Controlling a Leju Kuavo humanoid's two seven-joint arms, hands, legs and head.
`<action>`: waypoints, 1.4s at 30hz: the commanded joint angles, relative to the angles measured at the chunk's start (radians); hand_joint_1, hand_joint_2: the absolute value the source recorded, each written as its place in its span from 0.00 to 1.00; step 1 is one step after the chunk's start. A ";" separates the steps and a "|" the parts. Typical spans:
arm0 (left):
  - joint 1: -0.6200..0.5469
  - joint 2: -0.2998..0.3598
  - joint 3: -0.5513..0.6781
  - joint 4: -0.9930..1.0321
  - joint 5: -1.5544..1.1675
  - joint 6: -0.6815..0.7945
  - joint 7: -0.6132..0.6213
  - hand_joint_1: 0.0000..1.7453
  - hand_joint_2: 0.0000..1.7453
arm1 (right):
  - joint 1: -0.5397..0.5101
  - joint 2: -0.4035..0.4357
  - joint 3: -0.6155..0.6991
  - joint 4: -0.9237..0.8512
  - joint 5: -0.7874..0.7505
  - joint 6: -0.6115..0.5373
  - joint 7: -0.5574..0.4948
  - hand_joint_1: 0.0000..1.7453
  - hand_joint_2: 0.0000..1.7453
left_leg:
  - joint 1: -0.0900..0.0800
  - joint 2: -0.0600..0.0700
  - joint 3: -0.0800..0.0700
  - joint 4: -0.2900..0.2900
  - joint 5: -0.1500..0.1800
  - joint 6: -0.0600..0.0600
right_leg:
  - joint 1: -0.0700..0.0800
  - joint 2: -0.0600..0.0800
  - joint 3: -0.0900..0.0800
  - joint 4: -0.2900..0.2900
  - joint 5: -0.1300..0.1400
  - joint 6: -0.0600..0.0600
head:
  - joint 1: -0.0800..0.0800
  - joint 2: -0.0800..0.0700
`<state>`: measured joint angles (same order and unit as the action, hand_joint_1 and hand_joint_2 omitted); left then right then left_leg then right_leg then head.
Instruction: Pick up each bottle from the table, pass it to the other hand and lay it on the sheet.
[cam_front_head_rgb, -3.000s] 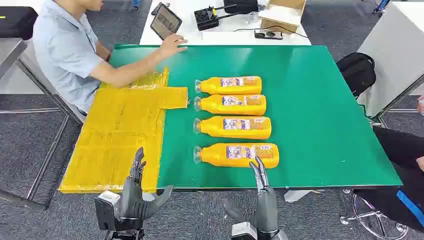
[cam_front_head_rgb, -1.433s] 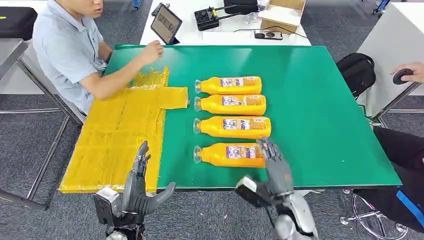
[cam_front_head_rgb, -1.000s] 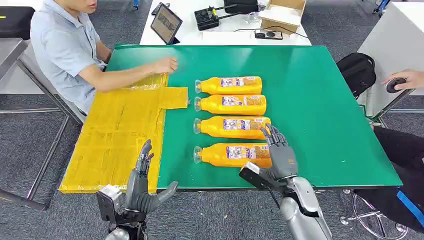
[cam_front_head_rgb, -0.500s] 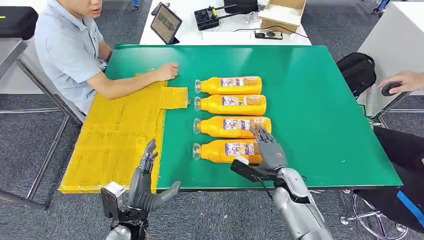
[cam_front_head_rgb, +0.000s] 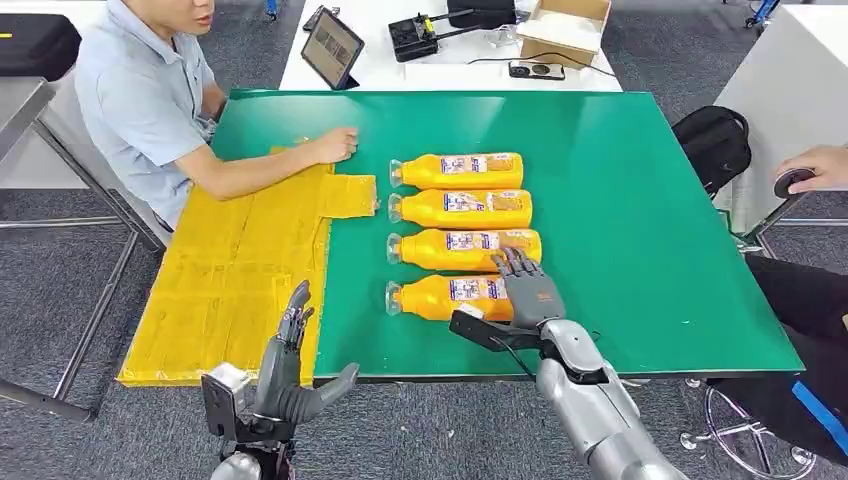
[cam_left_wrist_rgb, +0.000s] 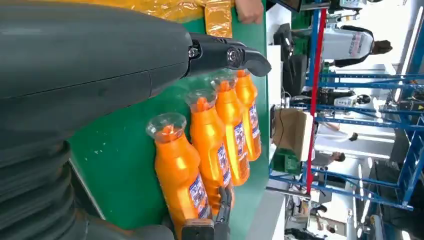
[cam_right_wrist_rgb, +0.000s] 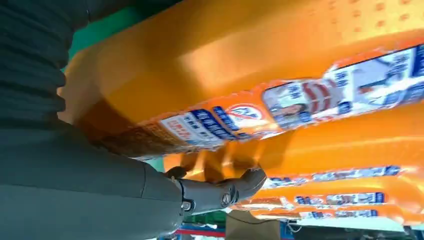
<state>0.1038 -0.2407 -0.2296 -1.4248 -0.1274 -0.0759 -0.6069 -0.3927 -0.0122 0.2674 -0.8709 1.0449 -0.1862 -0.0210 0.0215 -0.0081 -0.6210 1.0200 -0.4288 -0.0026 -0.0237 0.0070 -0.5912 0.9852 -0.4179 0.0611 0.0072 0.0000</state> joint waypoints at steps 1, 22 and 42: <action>-0.013 0.008 0.031 0.040 -0.013 -0.008 0.007 0.00 1.00 | -0.027 0.014 0.067 0.074 -0.044 0.028 -0.034 0.95 1.00 | 0.000 0.002 0.004 -0.001 -0.001 0.001 | 0.001 0.001 0.003 -0.001 -0.001 -0.003 | 0.000 0.000; -0.014 0.015 0.025 0.038 -0.014 -0.012 0.006 0.00 1.00 | 0.025 0.023 0.049 0.081 -0.119 0.006 -0.110 1.00 1.00 | 0.001 0.000 0.007 -0.002 -0.001 0.001 | 0.002 -0.001 0.007 -0.003 -0.001 -0.004 | 0.000 0.000; 0.011 0.008 -0.009 -0.062 0.202 0.049 0.046 0.00 1.00 | 0.286 0.139 -0.133 -0.411 -0.535 -0.184 -0.462 1.00 1.00 | 0.000 0.002 0.004 0.000 -0.001 0.001 | 0.000 0.001 0.003 0.000 -0.001 -0.002 | 0.000 0.000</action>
<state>0.1126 -0.2548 -0.2049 -1.4683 0.0054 0.0015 -0.6065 -0.1501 0.0920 0.2006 -1.1216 0.5375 -0.3177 -0.4524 0.0216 -0.0063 -0.6175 1.0200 -0.4292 -0.0029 -0.0237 0.0082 -0.5886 0.9852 -0.4181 0.0609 0.0076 0.0000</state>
